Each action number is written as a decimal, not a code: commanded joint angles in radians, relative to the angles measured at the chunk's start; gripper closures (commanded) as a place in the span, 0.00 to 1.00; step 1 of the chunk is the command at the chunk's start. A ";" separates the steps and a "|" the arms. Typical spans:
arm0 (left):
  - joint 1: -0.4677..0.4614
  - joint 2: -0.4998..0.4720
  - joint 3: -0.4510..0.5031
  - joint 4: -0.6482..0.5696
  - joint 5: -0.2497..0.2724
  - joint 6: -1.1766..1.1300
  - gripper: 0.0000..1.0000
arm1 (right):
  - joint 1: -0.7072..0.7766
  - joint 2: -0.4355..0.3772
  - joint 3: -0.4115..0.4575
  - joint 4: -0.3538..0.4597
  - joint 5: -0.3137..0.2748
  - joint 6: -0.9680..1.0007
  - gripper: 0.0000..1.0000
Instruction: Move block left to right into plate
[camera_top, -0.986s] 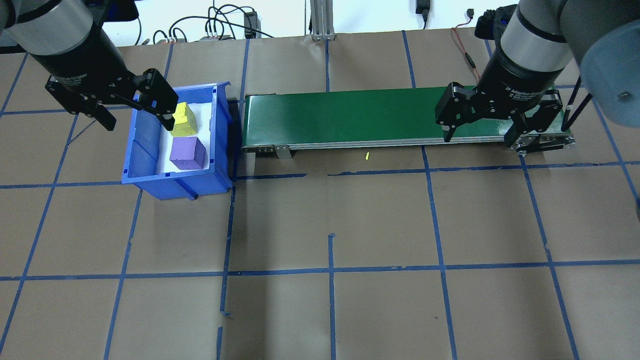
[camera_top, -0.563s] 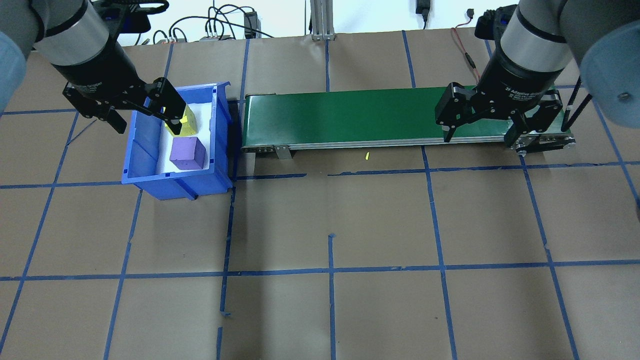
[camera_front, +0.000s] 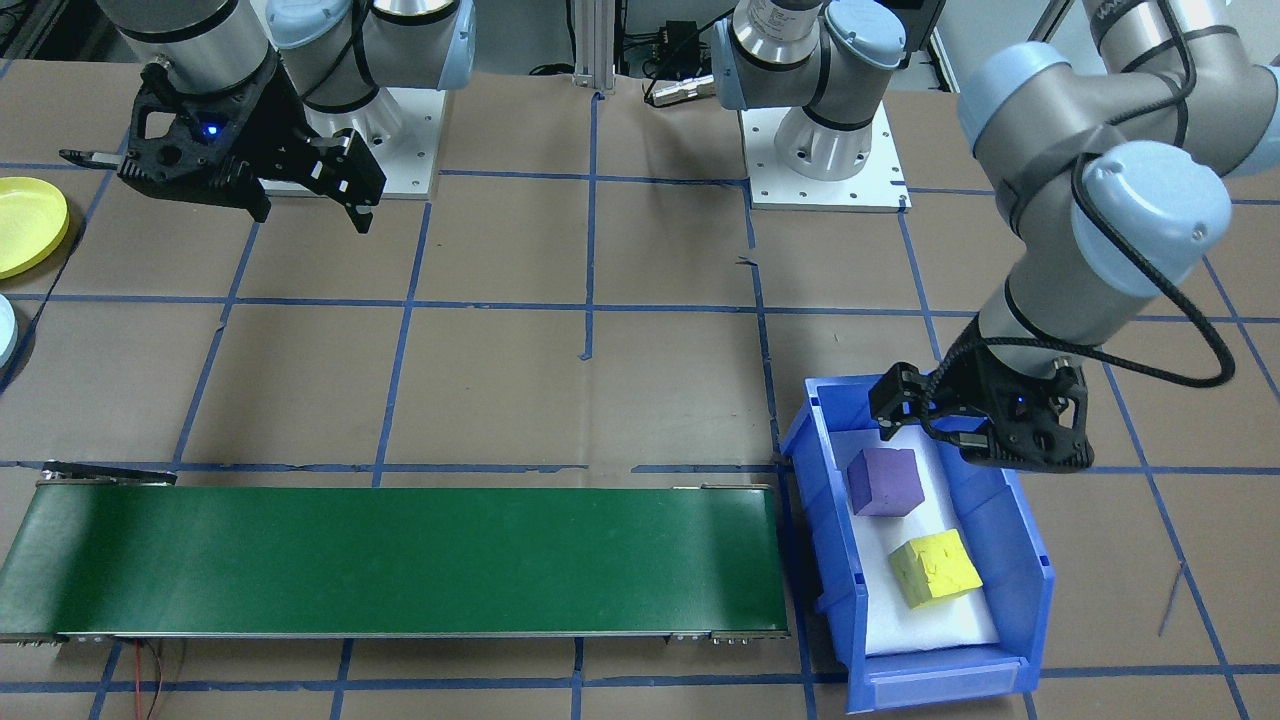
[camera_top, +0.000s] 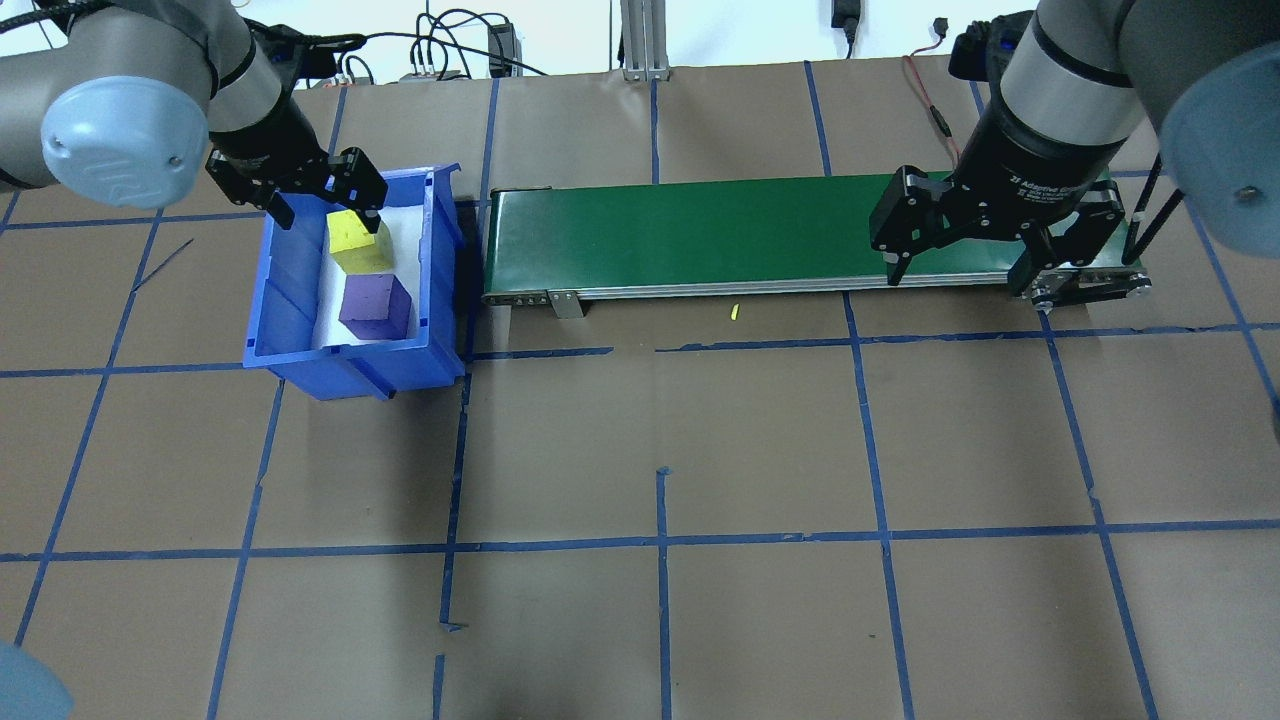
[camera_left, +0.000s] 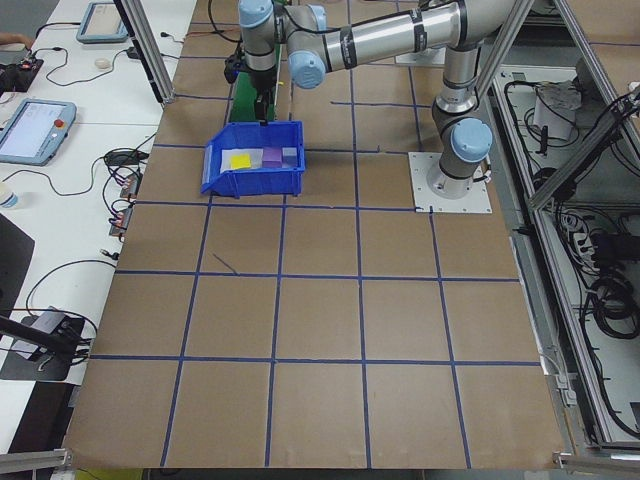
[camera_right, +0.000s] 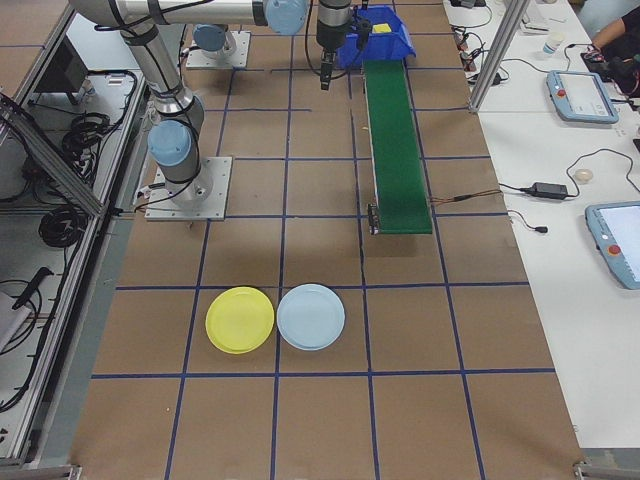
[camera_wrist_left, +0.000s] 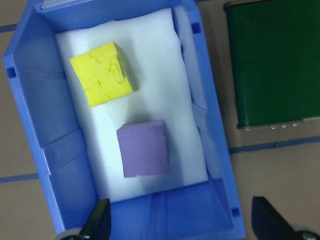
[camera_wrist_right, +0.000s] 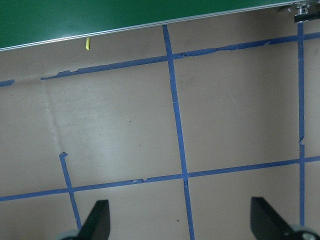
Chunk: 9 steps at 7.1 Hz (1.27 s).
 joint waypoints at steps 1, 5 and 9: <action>0.046 -0.050 -0.051 0.048 -0.054 -0.020 0.00 | 0.000 0.000 0.000 0.000 0.000 0.000 0.00; 0.040 -0.075 -0.159 0.164 -0.059 -0.071 0.01 | 0.000 0.000 0.000 0.000 0.002 0.001 0.00; 0.039 -0.112 -0.180 0.225 -0.056 -0.051 0.56 | 0.000 0.000 0.000 0.000 0.002 0.001 0.00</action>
